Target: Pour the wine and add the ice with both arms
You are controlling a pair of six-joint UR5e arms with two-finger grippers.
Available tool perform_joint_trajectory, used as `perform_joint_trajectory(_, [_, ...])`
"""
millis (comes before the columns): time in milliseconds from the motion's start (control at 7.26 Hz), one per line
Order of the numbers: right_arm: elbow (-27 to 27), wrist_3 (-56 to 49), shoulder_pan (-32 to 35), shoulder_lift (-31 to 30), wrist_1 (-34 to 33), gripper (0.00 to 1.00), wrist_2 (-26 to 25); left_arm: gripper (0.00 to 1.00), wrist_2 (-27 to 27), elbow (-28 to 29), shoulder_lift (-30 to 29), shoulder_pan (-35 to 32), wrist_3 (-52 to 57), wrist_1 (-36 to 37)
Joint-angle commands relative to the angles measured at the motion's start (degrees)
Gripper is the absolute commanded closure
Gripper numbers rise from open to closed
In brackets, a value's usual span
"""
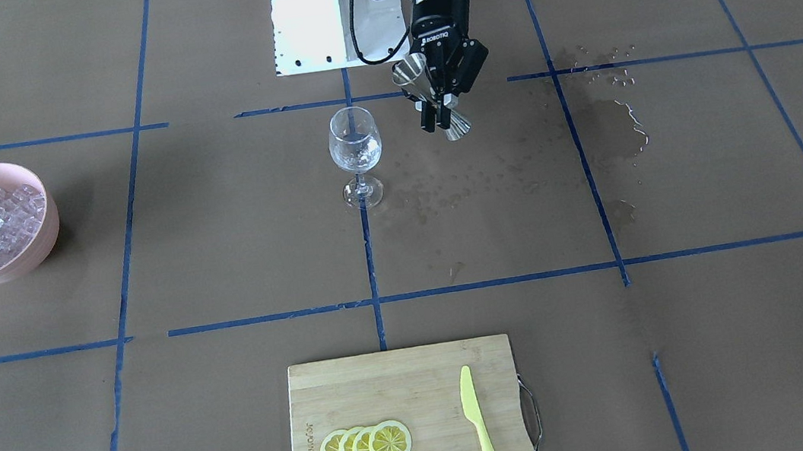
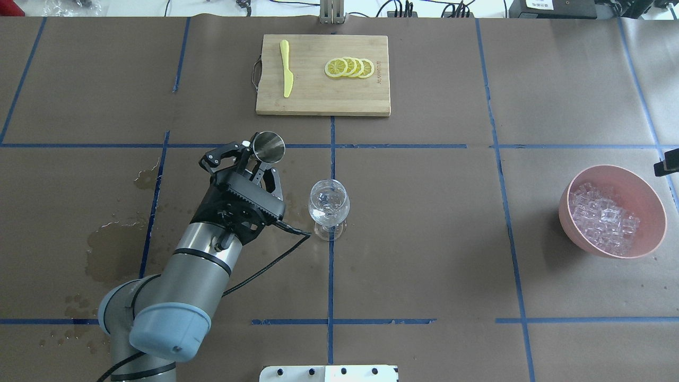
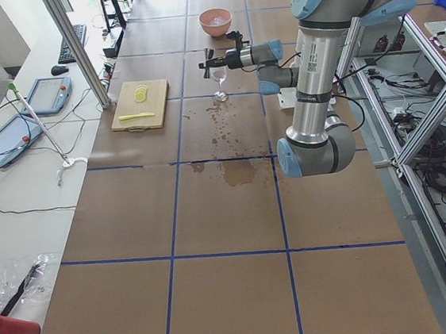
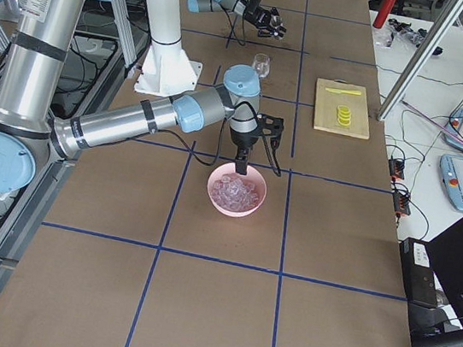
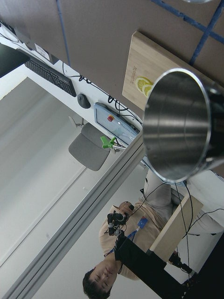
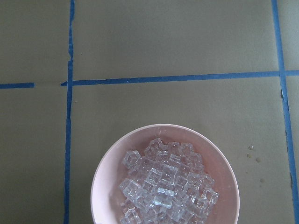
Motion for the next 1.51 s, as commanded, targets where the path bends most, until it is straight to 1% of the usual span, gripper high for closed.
perform_joint_trajectory(0, [-0.28,0.07,-3.14,0.56,-0.02,0.00,-2.74,1.00,-2.83,0.01,6.28,-2.56,-2.89,-9.23])
perform_joint_trajectory(138, [-0.72,-0.10,-4.20,0.92,0.15,0.00,-3.19,1.00,-5.10,0.01,7.35,-3.70,-3.07,-11.71])
perform_joint_trajectory(275, [-2.64,-0.02,-5.77,0.92,3.46,0.00,-3.80,1.00,-6.25,0.01,8.32,-4.32,-4.90,-12.70])
perform_joint_trajectory(413, [-4.83,1.20,-7.09,0.66,9.76,0.00,-3.98,1.00,-6.18,0.01,11.55,-4.41,-7.18,-15.23])
perform_joint_trajectory(551, [-5.20,2.87,-8.41,0.13,11.04,0.00,-4.15,1.00,-6.26,0.01,14.02,-4.58,-7.64,-19.69])
perform_joint_trajectory(689, [-5.73,2.88,-9.56,0.13,11.05,0.00,-5.55,1.00,-6.26,0.01,15.09,-4.76,-9.65,-20.95])
perform_joint_trajectory(826, [-6.95,2.97,-11.92,0.13,11.49,0.00,-8.61,1.00,-6.26,0.01,17.53,-4.85,-11.49,-21.40])
perform_joint_trajectory(964, [-7.92,3.93,-12.29,-0.04,11.58,0.00,-8.90,1.00,-6.26,0.01,18.17,-4.94,-11.60,-22.28])
perform_joint_trajectory(1102, [-8.54,9.24,-13.08,-0.22,11.84,0.00,-8.99,1.00,-6.26,0.01,18.26,-5.11,-11.60,-22.37])
perform_joint_trajectory(1239, [-9.68,10.17,-13.26,-1.53,14.98,0.00,-8.90,1.00,-6.26,0.01,18.70,-5.11,-11.60,-22.37])
perform_joint_trajectory(1377, [-11.60,11.22,-13.26,-2.93,21.10,0.00,-8.99,1.00,-6.26,0.01,18.79,-5.11,-11.60,-22.63])
